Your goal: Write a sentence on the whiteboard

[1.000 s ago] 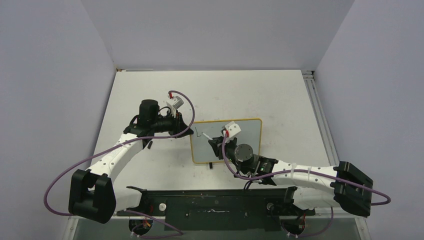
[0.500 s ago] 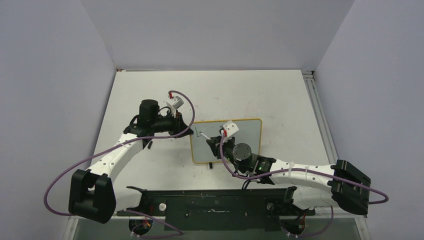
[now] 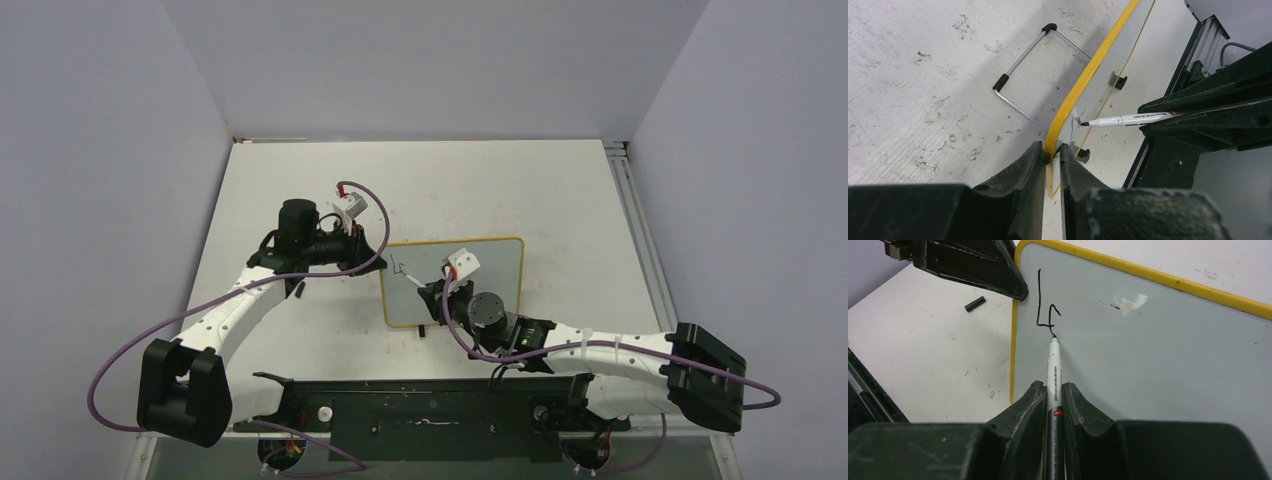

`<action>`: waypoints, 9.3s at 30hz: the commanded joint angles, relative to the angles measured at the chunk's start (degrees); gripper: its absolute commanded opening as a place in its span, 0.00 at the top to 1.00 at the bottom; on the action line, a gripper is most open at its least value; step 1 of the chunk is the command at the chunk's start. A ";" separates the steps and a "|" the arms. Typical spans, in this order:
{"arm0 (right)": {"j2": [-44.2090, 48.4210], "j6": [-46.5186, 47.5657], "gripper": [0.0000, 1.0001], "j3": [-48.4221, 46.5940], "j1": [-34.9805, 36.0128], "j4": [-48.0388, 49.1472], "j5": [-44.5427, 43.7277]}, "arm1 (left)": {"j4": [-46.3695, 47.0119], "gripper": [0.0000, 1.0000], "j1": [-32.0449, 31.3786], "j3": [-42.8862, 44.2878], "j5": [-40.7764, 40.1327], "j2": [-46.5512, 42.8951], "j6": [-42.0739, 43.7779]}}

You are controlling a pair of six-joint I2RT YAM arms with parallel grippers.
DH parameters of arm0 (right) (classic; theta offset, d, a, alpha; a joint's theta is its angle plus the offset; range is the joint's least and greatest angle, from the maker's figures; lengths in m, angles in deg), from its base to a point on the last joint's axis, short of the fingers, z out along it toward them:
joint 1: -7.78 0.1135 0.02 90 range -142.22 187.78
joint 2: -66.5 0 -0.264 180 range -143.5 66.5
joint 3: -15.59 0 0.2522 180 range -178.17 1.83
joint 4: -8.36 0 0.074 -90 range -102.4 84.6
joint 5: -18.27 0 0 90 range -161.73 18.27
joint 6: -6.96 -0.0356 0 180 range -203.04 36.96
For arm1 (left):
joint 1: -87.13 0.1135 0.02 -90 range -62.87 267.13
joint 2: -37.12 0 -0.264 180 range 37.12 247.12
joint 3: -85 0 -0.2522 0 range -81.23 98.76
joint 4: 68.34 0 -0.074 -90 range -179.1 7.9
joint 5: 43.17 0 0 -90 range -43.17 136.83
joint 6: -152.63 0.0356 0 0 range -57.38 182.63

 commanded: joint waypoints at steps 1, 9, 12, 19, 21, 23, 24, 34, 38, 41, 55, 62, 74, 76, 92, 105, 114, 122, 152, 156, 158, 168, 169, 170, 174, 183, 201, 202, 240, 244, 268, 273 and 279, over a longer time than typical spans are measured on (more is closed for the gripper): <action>2.66 -0.34 0.95 0.35 0.07 -0.31 -4.05 | -0.37 1.00 -0.05 0.74 -0.31 -1.35 0.60; 2.68 2.10 0.95 -1.59 0.03 1.12 -5.47 | -0.35 1.00 -0.05 0.74 -0.33 -1.21 0.60; 1.37 2.94 0.95 -2.85 0.06 1.98 -4.58 | -0.34 1.00 -0.05 0.73 -0.35 -1.26 0.60; -0.94 2.94 0.95 -3.54 0.07 3.49 -2.82 | -0.35 1.00 -0.05 0.78 -0.29 -1.24 0.60; -0.58 2.94 0.95 -3.51 0.07 3.50 -2.72 | -0.35 1.00 -0.05 0.79 -0.31 -1.26 0.60; 0.61 2.95 0.95 -3.43 0.16 3.41 -2.42 | -0.35 1.00 -0.05 0.83 -0.33 -1.26 0.66; 1.35 2.93 0.95 -3.28 0.22 3.48 -2.15 | -0.36 1.00 -0.05 0.83 -0.33 -1.31 0.67; 4.18 3.47 0.95 -3.05 0.52 2.11 -4.48 | -0.44 1.00 -0.05 0.74 -0.34 -1.39 0.64; 3.18 3.38 0.95 -3.14 0.55 2.33 -4.52 | -0.39 1.00 -0.05 0.68 -0.36 -1.34 0.65; 2.63 3.42 0.95 -3.08 0.52 2.60 -4.79 | -0.44 1.00 -0.06 0.74 -0.37 -1.43 0.69; 2.06 2.34 0.95 -2.02 0.55 0.39 -6.72 | -0.44 1.00 -0.05 0.74 -0.32 -1.60 0.69; 3.81 -0.31 0.95 0.28 0.59 -1.26 -6.57 | -0.43 1.00 -0.05 0.74 -0.28 -1.69 0.69; 4.33 -2.00 0.95 1.82 1.21 -3.08 -5.93 | -0.43 1.00 -0.05 0.73 -0.39 -1.88 0.69; 4.33 -2.13 0.95 1.94 1.25 -3.27 -6.04 | -0.43 1.00 -0.05 0.65 -0.41 -1.82 0.69; 4.67 1.52 0.95 -0.55 1.44 0.77 -10.52 | -0.44 1.00 -0.05 0.65 -0.47 -1.63 0.72; 4.66 3.43 0.95 -1.05 1.43 3.48 -12.92 | -0.43 1.00 -0.05 0.74 -0.45 -1.61 0.77; 4.93 4.48 0.95 -1.32 1.39 4.15 -13.22 | -0.44 1.00 -0.05 0.74 -0.45 -1.59 0.77; 8.35 5.48 0.95 -0.15 1.48 4.64 -7.86 | -0.48 1.00 -0.05 0.74 -0.67 -1.75 0.86; 4.56 1.92 0.95 2.17 1.57 2.35 -8.37 | -0.75 1.00 -0.05 0.69 -0.83 -1.89 0.77; 4.32 1.64 0.95 2.20 1.56 1.41 -9.23 | -0.75 1.00 -0.05 0.73 -0.83 -1.88 0.77; 4.60 1.36 0.95 2.51 1.50 0.91 -9.67 | -0.69 1.00 -0.05 0.74 -0.86 -1.84 0.77; 8.18 0.16 0.95 4.15 1.57 -2.48 -11.71 | -0.72 1.00 -0.05 0.73 -0.94 -1.92 0.77; 8.44 0.24 0.95 4.18 1.55 -2.68 -12.08 | -0.67 1.00 -0.10 0.74 -0.96 -1.96 0.77; 8.72 0.31 0.95 4.16 1.54 -2.75 -12.40 | -0.77 1.00 -0.05 0.69 -0.98 -2.00 0.77; 9.34 1.17 0.95 3.90 1.49 -1.79 -12.95 | -0.78 1.00 -0.05 0.74 -0.81 -2.05 0.77; 6.80 4.18 0.95 1.58 1.54 2.06 -11.81 | -0.75 1.00 -0.05 0.65 -0.96 -2.27 0.77; 3.40 2.67 0.95 1.80 1.56 2.23 -9.14 | -0.79 1.00 -0.05 0.74 -0.94 -2.36 0.77; 3.58 2.36 0.95 2.05 1.56 2.02 -9.12 | -0.79 1.00 -0.05 0.74 -0.98 -2.33 0.77; 9.09 1.78 0.95 3.15 1.71 -4.62 -8.70 | -1.03 1.00 -0.05 0.83 -1.12 -2.47 0.86; 12.44 2.13 0.95 0.79 1.69 -9.70 -5.75 | -1.54 1.00 -0.05 0.96 -1.39 -2.15 1.20; 16.12 3.51 0.95 -1.67 -5.00 -15.67 -4.68 | -2.71 1.00 -0.12 1.60 -2.11 -1.18 1.56; 15.40 3.25 0.95 -1.11 -5.55 -14.38 -2.10 | -2.72 1.00 -0.18 1.56 -2.24 -1.06 1.56; 16.15 2.65 0.95 0.06 -5.62 -13.71 -0.66 | -2.71 1.00 -0.14 1.70 -2.06 -0.86 1.56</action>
